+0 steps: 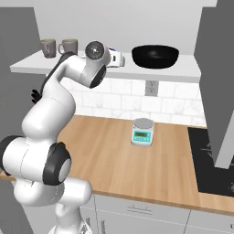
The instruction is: Gather all objects into one cabinet and sort the glasses and bowls to opposite sides.
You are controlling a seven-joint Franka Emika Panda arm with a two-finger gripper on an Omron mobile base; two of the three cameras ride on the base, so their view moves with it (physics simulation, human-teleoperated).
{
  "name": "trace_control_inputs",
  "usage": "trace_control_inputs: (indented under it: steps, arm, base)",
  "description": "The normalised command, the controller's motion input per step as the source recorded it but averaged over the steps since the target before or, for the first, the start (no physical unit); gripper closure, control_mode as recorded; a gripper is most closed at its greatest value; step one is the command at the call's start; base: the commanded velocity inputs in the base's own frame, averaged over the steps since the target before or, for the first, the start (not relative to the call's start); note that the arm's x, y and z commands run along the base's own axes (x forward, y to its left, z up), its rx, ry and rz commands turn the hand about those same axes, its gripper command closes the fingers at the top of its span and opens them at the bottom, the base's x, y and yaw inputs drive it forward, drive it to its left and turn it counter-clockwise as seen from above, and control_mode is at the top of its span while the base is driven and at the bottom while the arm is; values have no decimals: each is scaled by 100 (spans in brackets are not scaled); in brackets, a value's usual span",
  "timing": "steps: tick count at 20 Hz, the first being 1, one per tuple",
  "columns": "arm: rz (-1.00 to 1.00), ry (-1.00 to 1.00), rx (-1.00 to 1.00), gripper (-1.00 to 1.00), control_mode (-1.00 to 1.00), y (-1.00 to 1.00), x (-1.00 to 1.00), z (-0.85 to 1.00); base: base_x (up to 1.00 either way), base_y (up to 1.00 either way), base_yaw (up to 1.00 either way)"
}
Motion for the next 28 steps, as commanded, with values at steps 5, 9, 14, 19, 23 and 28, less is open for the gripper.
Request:
trace_control_inputs:
  steps: [5, 9, 14, 19, 23, 28]
  arm:
    - [0, 0, 0, 100, -100, -1, -2, 0]
    - [0, 0, 0, 100, -100, -3, -23, 0]
    - [0, 0, 0, 100, -100, 0, -46, 1]
    - [0, 0, 0, 100, -100, 0, -41, 4]
    - [1, 5, 0, 100, -100, 7, -15, 8]
    - [2, 10, 0, 100, -100, 4, 0, 7]
  base:
    - [0, 0, 0]
    - [0, 0, 0]
    - [0, 0, 0]
    - [0, 0, 0]
    - [0, 0, 0]
    - [0, 0, 0]
